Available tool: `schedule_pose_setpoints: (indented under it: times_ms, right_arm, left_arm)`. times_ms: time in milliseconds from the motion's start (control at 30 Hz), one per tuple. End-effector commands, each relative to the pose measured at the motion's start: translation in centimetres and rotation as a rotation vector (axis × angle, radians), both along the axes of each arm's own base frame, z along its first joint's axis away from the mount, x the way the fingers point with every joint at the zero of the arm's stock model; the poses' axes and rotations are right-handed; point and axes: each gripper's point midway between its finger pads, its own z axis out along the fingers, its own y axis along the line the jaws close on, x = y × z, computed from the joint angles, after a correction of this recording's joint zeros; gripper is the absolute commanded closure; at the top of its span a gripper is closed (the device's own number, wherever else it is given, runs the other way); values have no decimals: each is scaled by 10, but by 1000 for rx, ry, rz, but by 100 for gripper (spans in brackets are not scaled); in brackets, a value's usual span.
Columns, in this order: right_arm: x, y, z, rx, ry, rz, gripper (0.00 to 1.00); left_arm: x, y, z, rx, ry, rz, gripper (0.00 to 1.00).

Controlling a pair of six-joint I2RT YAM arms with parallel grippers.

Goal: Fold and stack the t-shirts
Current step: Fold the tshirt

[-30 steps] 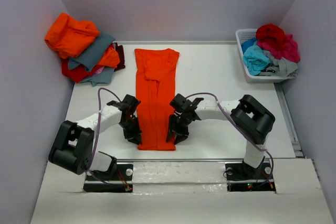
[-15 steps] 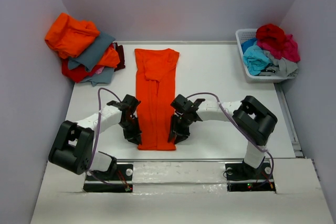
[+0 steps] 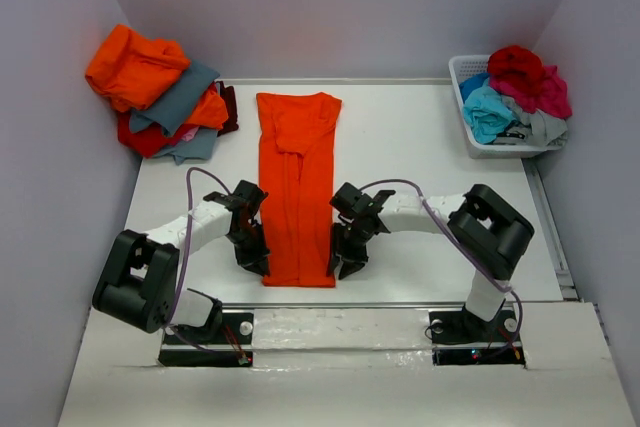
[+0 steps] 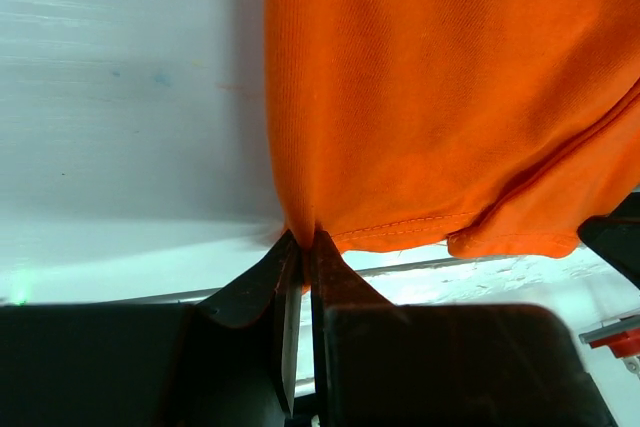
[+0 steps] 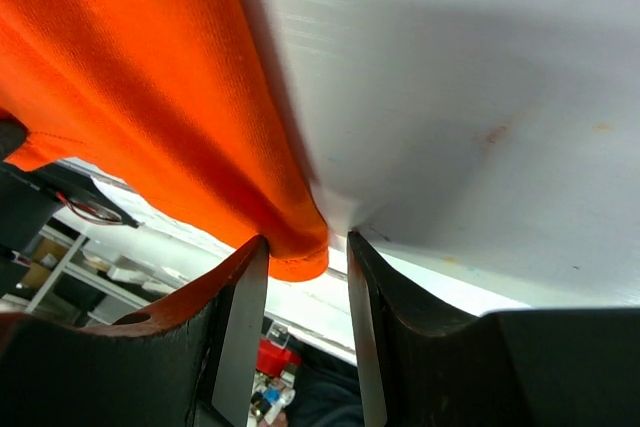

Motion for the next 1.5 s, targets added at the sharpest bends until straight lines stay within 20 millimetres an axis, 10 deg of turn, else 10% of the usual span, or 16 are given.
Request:
schedule_pose_setpoints:
  times_ms: [0,467,800,1467]
  right_arm:
    - [-7,-30,-43,-176,-2,52,56]
    - [-11,-24,-44,-180,1,71,58]
    - [-8,-28,-38,-197,-17,62,78]
    - [21,-18,11,-224,-132,70,87]
  left_arm:
    - [-9,5,2,11,14,-20,83]
    - [-9,5,1,12,16,-23,87]
    - [-7,5,3,18,1,-8,94]
    - [22,3,29,16,-140,-4,94]
